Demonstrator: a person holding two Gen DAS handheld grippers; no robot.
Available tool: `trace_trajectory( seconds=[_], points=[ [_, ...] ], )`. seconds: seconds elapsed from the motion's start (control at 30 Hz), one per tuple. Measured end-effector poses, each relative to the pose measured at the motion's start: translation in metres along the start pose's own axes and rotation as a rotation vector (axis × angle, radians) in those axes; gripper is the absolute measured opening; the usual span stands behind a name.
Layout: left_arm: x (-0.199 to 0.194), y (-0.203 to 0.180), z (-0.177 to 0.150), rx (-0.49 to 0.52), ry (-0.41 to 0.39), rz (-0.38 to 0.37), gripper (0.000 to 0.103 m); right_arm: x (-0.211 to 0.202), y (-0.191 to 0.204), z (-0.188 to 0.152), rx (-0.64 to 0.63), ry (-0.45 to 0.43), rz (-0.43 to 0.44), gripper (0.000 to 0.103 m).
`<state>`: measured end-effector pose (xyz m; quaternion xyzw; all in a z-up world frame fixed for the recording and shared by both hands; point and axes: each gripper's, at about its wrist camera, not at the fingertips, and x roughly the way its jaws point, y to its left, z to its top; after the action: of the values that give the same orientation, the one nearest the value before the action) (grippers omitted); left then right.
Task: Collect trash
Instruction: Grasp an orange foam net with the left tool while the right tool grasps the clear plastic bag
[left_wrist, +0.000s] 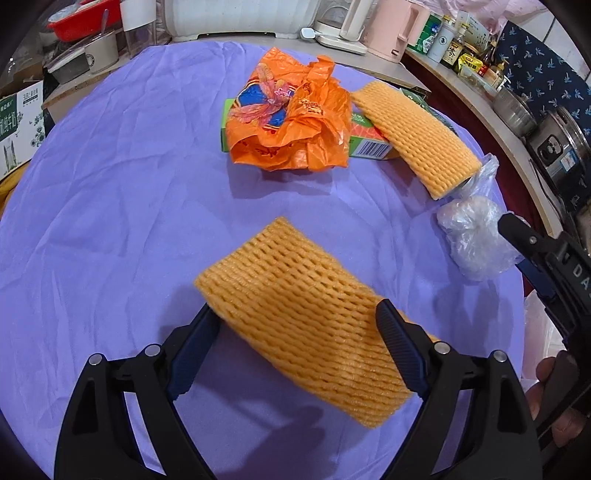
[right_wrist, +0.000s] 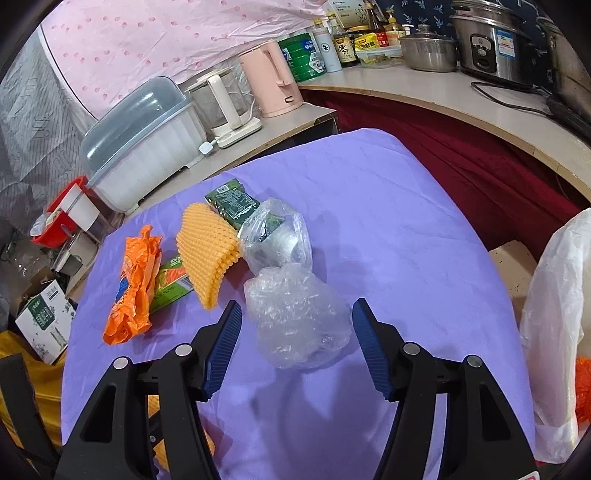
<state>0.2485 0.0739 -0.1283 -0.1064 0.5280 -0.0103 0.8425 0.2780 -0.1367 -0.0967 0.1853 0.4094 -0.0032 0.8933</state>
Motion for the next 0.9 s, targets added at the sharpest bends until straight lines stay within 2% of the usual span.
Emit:
trace_trajectory(
  seconds=[0.1,0.13,0.17,0.27,0.37,0.47,0.9],
  points=[
    [-0.001,-0.005,0.001,0.021,-0.006,-0.01,0.063,0.007,-0.001,0.001,0.005,0.011,0.004,0.06],
    [0.0,-0.007,0.001,0.031,-0.005,-0.016,0.053,0.009,-0.001,0.001,0.004,0.015,0.005,0.055],
    [0.0,-0.009,0.002,0.037,-0.003,-0.024,0.042,0.01,-0.001,0.0,0.004,0.019,0.01,0.045],
    [-0.001,-0.013,0.002,0.048,0.008,-0.06,0.021,0.011,-0.002,-0.002,0.0,0.033,0.022,0.023],
    [-0.007,-0.018,0.002,0.069,-0.01,-0.065,0.013,0.006,-0.003,-0.006,-0.001,0.037,0.032,0.015],
    [-0.014,-0.022,0.001,0.082,-0.018,-0.085,0.01,-0.005,-0.006,-0.008,0.002,0.025,0.031,0.011],
    [-0.073,-0.067,-0.013,0.179,-0.1,-0.152,0.009,-0.088,-0.042,-0.011,0.072,-0.092,0.019,0.01]
  ],
)
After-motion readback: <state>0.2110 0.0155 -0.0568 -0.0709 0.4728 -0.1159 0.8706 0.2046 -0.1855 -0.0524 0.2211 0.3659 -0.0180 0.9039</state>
